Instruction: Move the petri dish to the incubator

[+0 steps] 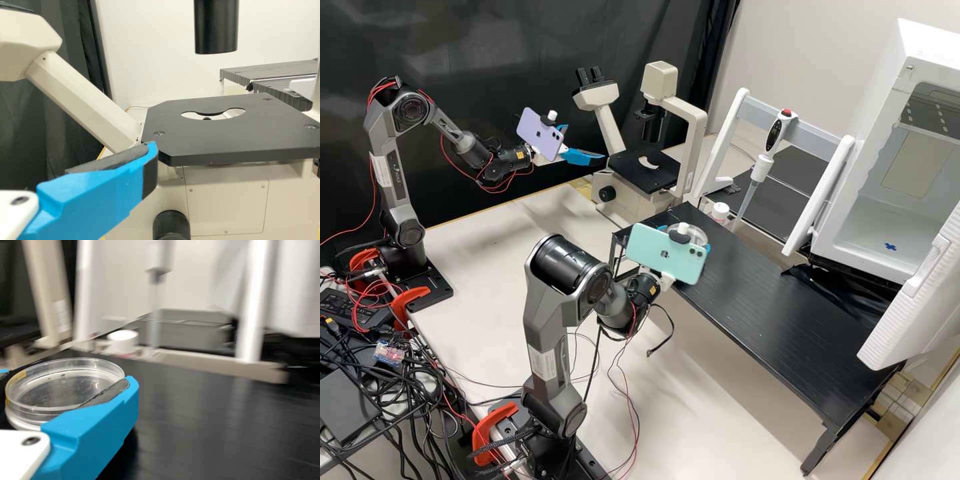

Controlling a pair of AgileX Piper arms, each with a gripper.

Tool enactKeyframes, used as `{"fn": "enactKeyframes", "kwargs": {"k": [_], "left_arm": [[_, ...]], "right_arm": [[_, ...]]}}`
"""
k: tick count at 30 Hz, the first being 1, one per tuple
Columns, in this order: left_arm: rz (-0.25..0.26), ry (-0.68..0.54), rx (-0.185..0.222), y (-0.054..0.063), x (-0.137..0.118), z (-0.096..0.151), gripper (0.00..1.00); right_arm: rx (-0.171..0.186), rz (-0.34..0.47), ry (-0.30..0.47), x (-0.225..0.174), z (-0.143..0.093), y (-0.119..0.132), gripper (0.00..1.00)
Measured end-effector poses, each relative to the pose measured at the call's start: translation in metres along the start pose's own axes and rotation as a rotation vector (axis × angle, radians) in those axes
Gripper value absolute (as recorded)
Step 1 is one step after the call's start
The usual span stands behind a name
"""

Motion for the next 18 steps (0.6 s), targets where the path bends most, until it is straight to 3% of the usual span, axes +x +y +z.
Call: {"fn": "enactKeyframes", "kwargs": {"k": [10, 18], "left_arm": [[0.000, 0.000, 0.000, 0.000, 0.000, 0.000, 1.00], [0.000, 0.000, 0.000, 0.000, 0.000, 0.000, 1.00]], "right_arm": [[0.023, 0.251, -0.101, -0.012, 0.043, 0.076, 0.00], [-0.028, 0.414, -0.132, 0.010, 0.065, 0.140, 0.00]]}}
